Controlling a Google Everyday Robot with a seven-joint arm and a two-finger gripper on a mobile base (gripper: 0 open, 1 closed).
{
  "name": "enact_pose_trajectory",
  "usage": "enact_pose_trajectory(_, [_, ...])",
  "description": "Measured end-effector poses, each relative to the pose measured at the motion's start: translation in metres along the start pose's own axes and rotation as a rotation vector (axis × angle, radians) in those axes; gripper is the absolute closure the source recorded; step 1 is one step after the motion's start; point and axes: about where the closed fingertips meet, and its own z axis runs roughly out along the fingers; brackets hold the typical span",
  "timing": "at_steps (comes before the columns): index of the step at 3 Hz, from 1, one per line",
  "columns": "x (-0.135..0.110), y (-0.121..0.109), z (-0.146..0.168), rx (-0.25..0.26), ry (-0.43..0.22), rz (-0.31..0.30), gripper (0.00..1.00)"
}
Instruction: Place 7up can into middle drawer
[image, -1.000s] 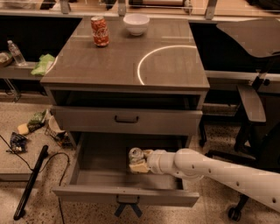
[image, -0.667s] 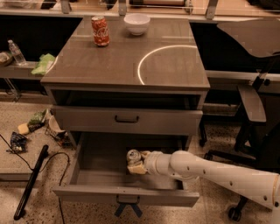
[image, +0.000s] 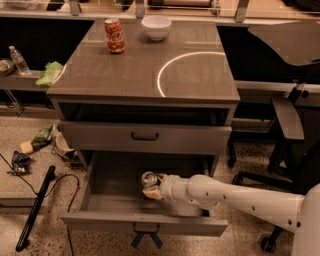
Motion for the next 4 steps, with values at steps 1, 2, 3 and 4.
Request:
enact_pose_trajectory(1, [0.005, -0.001, 0.003, 0.004, 0.015, 0.019, 0.04])
enact_pose_trajectory(2, [0.009, -0.009, -0.011, -0.006, 0.048, 0.061, 0.00])
enact_pose_trajectory(3, [0.015, -0.027, -0.070, 0.048, 0.100, 0.174, 0.23])
enact_pose_trajectory(4, [0.007, -0.039, -0.122, 0.099, 0.142, 0.219, 0.46])
